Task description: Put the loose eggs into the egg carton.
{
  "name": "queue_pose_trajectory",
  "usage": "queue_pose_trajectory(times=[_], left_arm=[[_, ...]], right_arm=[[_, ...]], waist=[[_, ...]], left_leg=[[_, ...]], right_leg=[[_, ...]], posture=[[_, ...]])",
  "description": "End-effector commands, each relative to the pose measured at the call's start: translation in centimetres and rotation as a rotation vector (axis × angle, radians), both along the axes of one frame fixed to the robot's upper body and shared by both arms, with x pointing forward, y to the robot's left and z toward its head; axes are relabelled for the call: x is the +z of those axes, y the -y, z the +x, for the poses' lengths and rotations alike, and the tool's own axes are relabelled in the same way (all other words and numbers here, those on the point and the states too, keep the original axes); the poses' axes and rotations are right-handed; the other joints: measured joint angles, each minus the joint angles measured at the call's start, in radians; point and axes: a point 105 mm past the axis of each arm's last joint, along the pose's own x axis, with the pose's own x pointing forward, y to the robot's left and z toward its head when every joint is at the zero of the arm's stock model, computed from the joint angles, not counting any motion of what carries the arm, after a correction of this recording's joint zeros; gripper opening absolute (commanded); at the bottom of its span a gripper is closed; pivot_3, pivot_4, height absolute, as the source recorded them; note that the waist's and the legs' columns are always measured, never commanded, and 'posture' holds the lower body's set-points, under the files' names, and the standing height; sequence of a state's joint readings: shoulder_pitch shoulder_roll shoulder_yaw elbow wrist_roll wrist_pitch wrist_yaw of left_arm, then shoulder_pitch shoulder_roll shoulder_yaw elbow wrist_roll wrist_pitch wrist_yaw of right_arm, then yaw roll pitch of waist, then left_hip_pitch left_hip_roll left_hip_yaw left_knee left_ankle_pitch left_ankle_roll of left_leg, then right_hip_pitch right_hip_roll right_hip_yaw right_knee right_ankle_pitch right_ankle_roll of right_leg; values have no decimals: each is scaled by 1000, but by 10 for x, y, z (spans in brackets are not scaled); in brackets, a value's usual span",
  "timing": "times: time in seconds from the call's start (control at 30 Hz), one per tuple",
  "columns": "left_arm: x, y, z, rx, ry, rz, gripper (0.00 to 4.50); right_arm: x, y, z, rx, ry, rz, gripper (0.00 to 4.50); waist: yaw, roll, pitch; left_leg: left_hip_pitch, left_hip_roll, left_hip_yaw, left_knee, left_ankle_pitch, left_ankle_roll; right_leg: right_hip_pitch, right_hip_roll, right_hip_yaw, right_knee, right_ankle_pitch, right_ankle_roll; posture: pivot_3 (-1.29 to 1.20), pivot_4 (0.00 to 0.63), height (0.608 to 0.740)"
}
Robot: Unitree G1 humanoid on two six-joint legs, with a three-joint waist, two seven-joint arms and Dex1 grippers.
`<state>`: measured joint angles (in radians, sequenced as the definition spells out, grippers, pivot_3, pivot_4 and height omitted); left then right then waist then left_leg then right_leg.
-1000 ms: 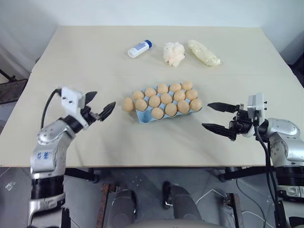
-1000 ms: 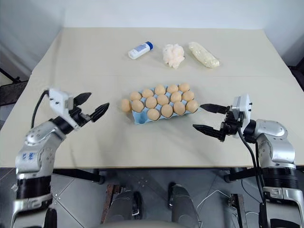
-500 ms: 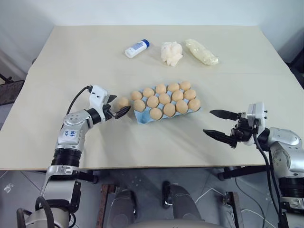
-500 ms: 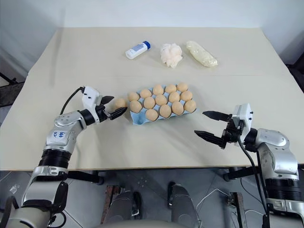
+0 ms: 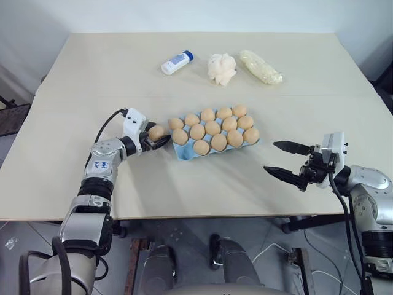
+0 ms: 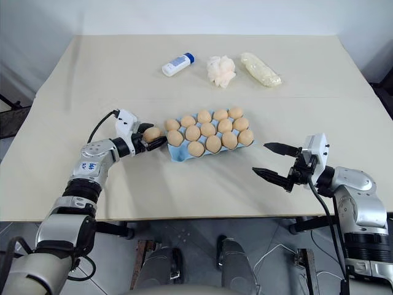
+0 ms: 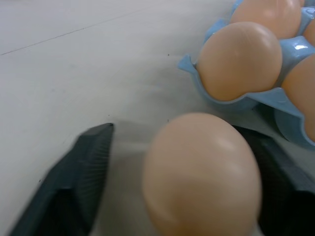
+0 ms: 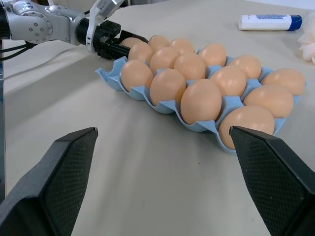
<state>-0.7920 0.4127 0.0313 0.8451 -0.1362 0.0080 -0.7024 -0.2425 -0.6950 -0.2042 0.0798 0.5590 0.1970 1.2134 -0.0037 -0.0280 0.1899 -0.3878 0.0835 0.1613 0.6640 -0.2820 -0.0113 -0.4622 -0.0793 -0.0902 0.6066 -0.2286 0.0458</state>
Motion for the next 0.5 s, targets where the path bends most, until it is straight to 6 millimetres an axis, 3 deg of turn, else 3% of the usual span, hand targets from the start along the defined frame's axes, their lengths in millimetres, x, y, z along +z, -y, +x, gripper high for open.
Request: queue_pose_trajectory(times=[0.03,0.1,0.17,0.37,0.5], left_arm=[[10,-2,2,5,38,-16,2651],[17,-4,1,-5,69,-17,2020],[23,-5,-1,-18,88,-18,1739],[62,5,-31,-225,128,-37,1711],[70,24,-46,-343,98,-55,1711]], right_arm=[[13,6,-2,-16,53,-3,4500],[13,6,-2,-18,54,-4,4500],[13,6,-2,-19,55,-5,4500],[14,9,-4,-25,61,-8,4500],[14,8,-4,-27,66,-4,4500]], waist=[[0,0,0],[0,0,0],[0,0,0],[-1,0,0],[3,0,0]], left_leg=[[0,0,0,0,0,0],[0,0,0,0,0,0],[0,0,0,0,0,0],[0,0,1,0,0,0],[1,0,1,1,0,0]], right_leg=[[0,0,0,0,0,0],[0,0,0,0,0,0],[0,0,0,0,0,0],[-1,0,0,1,0,0],[0,0,1,1,0,0]], posture=[[0,150,740],[0,150,740],[0,150,740],[0,150,740],[0,150,740]])
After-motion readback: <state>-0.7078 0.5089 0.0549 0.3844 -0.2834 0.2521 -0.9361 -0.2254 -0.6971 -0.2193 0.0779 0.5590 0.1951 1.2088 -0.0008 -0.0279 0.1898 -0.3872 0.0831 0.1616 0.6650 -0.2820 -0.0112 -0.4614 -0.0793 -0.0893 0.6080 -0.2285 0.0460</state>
